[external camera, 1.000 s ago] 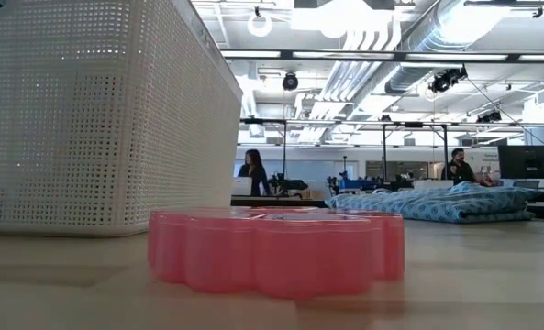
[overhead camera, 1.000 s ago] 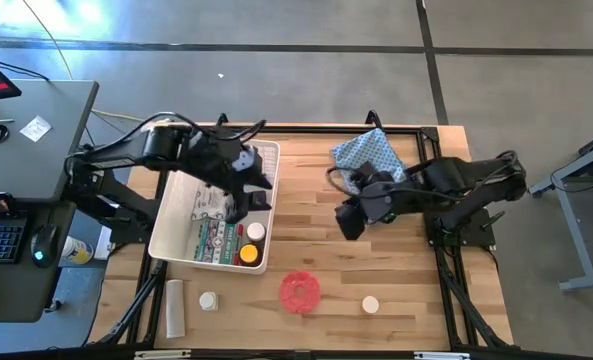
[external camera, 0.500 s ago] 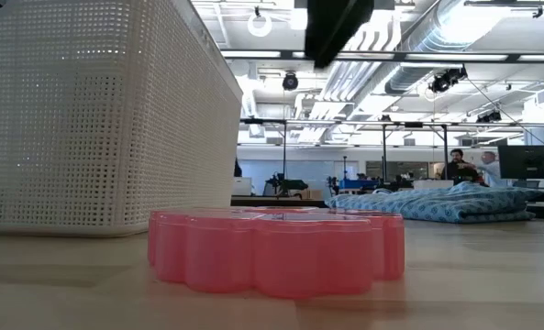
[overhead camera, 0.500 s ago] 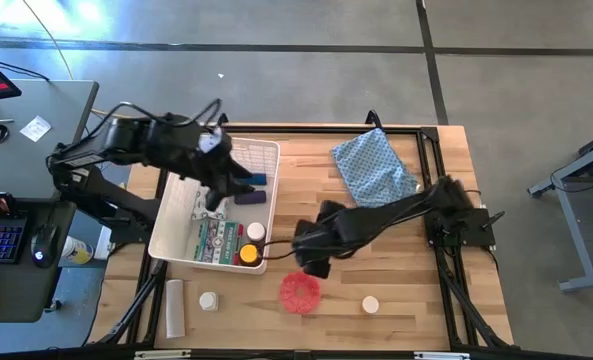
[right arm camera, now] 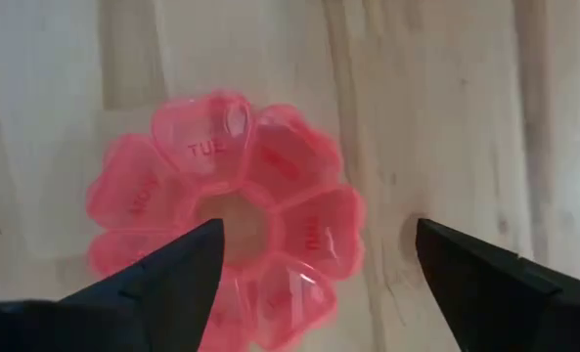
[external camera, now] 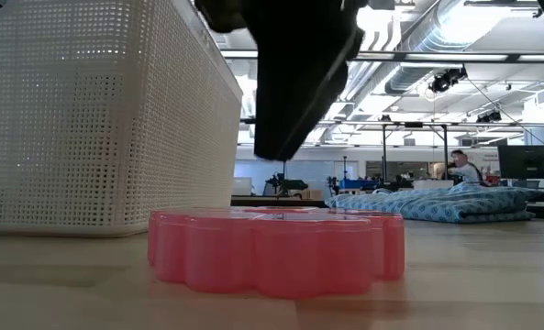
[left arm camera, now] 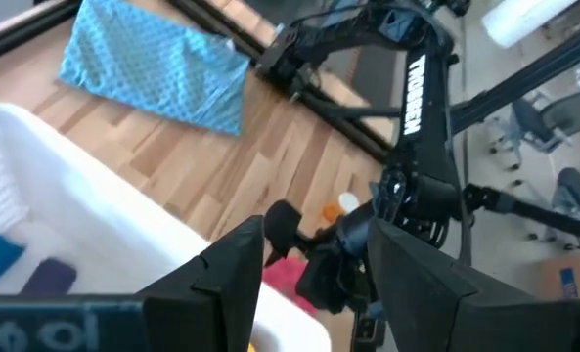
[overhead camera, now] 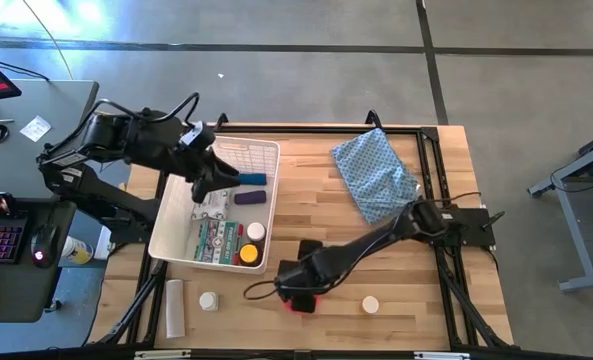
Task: Pick & place medical supplies in basket/bin
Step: Put the pink pill organizer into the white bin
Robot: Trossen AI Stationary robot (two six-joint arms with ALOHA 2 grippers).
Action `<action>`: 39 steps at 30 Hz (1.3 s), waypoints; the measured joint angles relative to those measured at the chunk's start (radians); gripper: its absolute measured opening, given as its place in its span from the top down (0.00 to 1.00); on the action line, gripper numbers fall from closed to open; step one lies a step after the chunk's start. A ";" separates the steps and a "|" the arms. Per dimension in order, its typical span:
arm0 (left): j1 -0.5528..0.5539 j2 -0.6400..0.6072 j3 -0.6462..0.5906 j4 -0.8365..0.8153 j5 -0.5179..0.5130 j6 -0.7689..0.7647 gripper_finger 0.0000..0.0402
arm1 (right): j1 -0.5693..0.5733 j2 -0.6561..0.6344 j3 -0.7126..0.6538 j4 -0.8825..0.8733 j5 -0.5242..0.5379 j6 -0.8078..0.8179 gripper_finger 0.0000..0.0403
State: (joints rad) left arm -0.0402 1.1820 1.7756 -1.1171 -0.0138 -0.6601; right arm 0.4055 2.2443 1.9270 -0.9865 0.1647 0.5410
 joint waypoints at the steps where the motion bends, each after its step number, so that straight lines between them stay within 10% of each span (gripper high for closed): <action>1: 0.000 0.000 0.000 -0.012 0.006 0.000 0.46 | 0.004 0.009 0.000 0.005 0.002 0.000 0.18; 9: 0.000 0.007 0.000 -0.022 0.026 -0.017 0.46 | 0.023 0.045 0.000 0.055 0.142 0.059 0.12; 39: 0.000 0.007 0.000 -0.045 0.057 -0.078 0.46 | 0.013 0.013 0.003 -0.025 -0.024 0.024 0.11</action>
State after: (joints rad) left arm -0.0402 1.1892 1.7756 -1.1621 0.0433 -0.7386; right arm 0.4190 2.2578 1.9297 -1.0116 0.1412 0.5652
